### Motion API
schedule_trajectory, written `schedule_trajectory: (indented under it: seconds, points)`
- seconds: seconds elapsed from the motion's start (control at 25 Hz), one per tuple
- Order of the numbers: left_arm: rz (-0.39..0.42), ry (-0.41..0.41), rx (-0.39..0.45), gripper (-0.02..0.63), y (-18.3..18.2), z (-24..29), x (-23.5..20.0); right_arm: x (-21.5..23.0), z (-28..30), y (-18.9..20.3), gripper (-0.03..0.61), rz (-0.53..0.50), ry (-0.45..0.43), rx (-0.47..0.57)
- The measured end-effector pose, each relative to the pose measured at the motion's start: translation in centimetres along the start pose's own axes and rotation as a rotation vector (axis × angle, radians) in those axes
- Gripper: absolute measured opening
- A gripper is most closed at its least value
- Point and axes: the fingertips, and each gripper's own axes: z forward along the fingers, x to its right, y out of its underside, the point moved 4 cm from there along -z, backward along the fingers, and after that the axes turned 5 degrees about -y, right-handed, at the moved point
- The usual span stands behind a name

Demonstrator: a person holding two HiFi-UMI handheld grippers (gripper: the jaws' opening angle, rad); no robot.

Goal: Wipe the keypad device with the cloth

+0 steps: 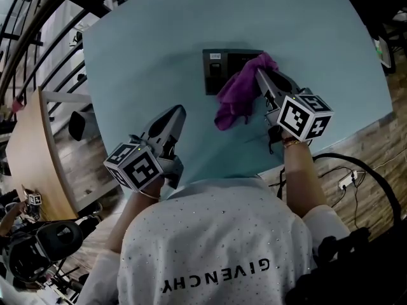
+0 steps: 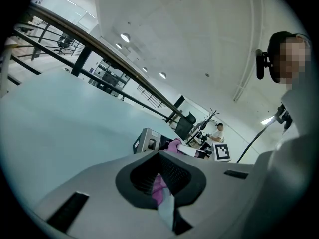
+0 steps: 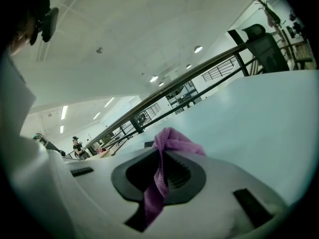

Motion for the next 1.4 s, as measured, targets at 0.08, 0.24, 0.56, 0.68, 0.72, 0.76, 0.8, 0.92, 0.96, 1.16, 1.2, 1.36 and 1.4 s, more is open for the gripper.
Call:
schedule_trajectory:
  seconds: [0.08, 0.24, 0.56, 0.68, 0.72, 0.76, 0.8, 0.92, 0.96, 1.16, 1.2, 1.36, 1.4]
  points:
    - [0.002, 0.001, 0.004, 0.008, -0.1, 0.1, 0.0, 0.2, -0.2, 0.0, 0.025, 0.002, 0.006, 0.0]
    - [0.006, 0.005, 0.007, 0.008, -0.3, -0.1, 0.0, 0.5, -0.5, 0.2, 0.025, 0.003, 0.025, 0.0]
    - [-0.003, 0.005, 0.019, 0.008, 0.1, -0.5, -0.4, 1.5, -1.4, 0.7, 0.026, 0.021, 0.086, -0.009]
    - [-0.004, 0.006, 0.018, 0.008, 0.1, -0.7, -0.4, 1.7, -1.7, 0.6, 0.026, 0.017, 0.125, -0.026]
    - [-0.004, 0.006, 0.02, 0.008, 0.0, -0.7, -0.4, 1.7, -1.8, 0.6, 0.026, 0.015, 0.139, -0.032]
    - [-0.005, 0.005, 0.02, 0.008, 0.0, -0.7, -0.5, 1.6, -1.9, 0.5, 0.026, 0.015, 0.149, -0.034]
    - [-0.006, 0.002, 0.021, 0.008, -0.1, -0.8, -0.5, 1.3, -1.9, 0.3, 0.026, 0.016, 0.148, -0.028]
    - [-0.014, -0.004, 0.029, 0.008, -0.1, -0.7, -0.7, -0.8, -1.4, -0.9, 0.025, 0.002, 0.061, 0.016]
    - [-0.017, -0.005, 0.033, 0.008, 0.0, -0.6, -0.7, -1.7, -0.9, -1.1, 0.025, -0.004, 0.016, 0.025]
    - [-0.026, -0.023, 0.043, 0.008, 0.1, -1.3, -0.9, -6.2, 2.7, 0.2, 0.025, -0.055, -0.131, -0.045]
    - [-0.028, -0.03, 0.045, 0.008, 0.0, -1.6, -1.1, -6.7, 3.4, 0.7, 0.025, -0.059, -0.138, -0.07]
    - [-0.046, -0.071, 0.063, 0.008, -0.1, -2.7, -2.0, -8.1, 5.5, 2.5, 0.025, -0.064, -0.17, -0.15]
    - [-0.05, -0.08, 0.071, 0.008, -0.1, -3.0, -2.3, -8.4, 5.8, 2.7, 0.025, -0.066, -0.179, -0.16]
